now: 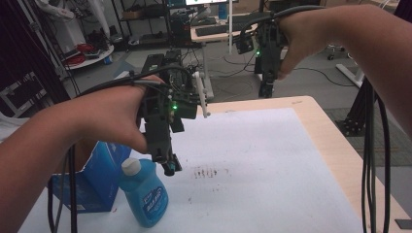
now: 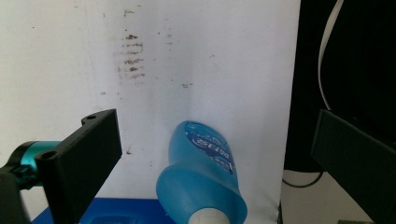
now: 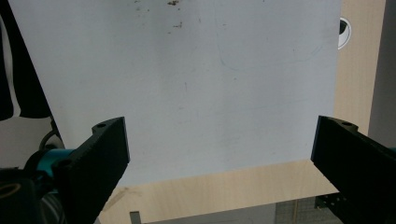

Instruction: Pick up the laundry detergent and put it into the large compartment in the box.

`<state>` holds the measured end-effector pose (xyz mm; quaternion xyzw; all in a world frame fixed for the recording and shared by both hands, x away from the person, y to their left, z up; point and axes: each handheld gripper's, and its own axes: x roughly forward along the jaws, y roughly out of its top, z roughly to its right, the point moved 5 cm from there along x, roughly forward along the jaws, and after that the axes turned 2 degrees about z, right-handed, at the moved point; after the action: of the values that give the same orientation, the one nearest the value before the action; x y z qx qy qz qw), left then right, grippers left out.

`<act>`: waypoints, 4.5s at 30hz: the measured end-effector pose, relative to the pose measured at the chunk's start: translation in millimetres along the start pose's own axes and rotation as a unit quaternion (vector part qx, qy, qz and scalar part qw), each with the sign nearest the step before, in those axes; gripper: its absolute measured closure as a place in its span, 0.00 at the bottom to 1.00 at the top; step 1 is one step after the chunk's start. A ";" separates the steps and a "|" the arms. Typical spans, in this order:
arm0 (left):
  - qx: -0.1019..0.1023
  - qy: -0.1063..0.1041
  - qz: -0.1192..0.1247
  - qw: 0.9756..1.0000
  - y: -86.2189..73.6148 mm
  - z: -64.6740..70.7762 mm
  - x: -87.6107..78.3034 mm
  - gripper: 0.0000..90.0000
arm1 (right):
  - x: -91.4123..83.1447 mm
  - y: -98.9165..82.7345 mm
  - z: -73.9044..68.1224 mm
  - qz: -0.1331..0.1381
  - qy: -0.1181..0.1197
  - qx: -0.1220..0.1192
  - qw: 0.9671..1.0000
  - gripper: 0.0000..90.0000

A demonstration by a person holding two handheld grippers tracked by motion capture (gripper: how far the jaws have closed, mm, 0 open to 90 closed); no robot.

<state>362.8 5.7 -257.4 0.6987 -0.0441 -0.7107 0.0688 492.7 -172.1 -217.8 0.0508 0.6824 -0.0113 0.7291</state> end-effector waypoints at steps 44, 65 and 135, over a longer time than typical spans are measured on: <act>-0.344 0.037 0.038 0.937 -78.0 27.1 -4.4 0.02 | -4.9 10.4 -21.6 -0.011 -0.019 -0.001 1.000 0.04; -0.417 0.036 0.043 0.907 -94.8 6.5 45.5 0.02 | 3.6 18.5 -16.6 -0.011 -0.015 -0.007 1.000 0.04; -0.446 0.041 -0.018 0.894 -96.4 -4.5 76.6 0.35 | 16.5 23.2 -13.5 -0.010 -0.004 -0.009 1.000 0.04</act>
<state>362.7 88.8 -348.5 0.6235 0.2934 -0.6275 0.3624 482.4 -147.0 -233.7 0.0374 0.6800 -0.0127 0.7321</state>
